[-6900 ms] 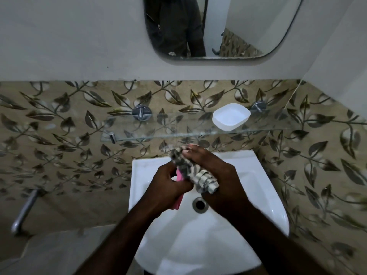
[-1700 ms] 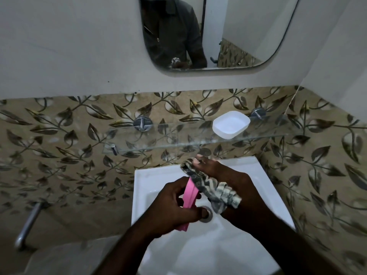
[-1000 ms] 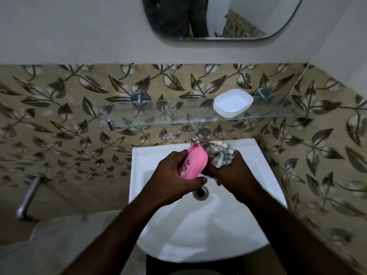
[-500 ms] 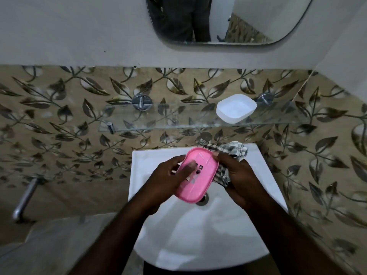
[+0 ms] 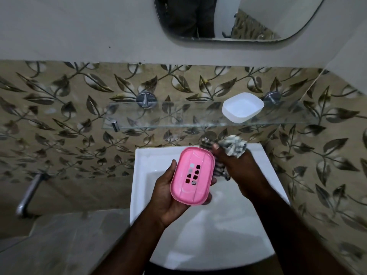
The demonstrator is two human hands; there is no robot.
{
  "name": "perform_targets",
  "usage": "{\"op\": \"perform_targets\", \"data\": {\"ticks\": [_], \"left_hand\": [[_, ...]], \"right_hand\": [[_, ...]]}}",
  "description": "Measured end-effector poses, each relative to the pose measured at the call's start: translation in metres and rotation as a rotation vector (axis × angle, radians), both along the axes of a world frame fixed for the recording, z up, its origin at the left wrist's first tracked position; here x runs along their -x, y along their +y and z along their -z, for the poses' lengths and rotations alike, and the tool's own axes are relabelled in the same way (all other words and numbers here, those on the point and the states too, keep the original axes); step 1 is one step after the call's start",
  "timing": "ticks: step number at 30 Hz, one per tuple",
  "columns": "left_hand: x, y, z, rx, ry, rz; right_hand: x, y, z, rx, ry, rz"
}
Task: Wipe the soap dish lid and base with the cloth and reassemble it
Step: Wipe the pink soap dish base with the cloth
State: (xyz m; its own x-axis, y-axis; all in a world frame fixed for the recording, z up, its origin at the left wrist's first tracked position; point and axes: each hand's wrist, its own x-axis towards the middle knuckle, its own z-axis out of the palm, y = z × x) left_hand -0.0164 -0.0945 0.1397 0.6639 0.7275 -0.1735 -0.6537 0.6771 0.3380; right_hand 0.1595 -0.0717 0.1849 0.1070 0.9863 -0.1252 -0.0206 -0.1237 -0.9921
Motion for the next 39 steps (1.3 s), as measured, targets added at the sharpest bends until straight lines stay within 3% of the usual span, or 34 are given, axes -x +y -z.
{"op": "perform_targets", "data": {"ticks": [4, 8, 12, 19, 28, 33, 39], "left_hand": [[0.007, 0.003, 0.002, -0.006, 0.028, -0.012], [0.007, 0.006, 0.001, 0.024, 0.088, -0.031], [0.001, 0.006, -0.003, 0.054, 0.091, -0.05], [-0.018, 0.008, -0.005, 0.018, 0.227, -0.112], [-0.017, 0.018, -0.02, -0.059, 0.299, -0.229], [-0.026, 0.019, -0.032, -0.034, 0.283, -0.287], [-0.014, 0.028, -0.033, -0.031, 0.355, -0.247]], "right_hand": [[-0.018, 0.003, -0.015, -0.163, 0.071, 0.223], [-0.02, -0.007, -0.035, -0.293, -0.103, 0.095], [0.005, -0.02, -0.045, -0.493, -0.62, -0.114], [0.038, -0.019, -0.056, -0.327, -0.739, -0.042], [0.06, -0.04, -0.049, -0.122, -0.566, -0.162], [0.052, -0.01, -0.062, -0.175, -0.489, 0.058], [0.058, -0.043, -0.041, -0.113, -0.406, -0.194]]}}
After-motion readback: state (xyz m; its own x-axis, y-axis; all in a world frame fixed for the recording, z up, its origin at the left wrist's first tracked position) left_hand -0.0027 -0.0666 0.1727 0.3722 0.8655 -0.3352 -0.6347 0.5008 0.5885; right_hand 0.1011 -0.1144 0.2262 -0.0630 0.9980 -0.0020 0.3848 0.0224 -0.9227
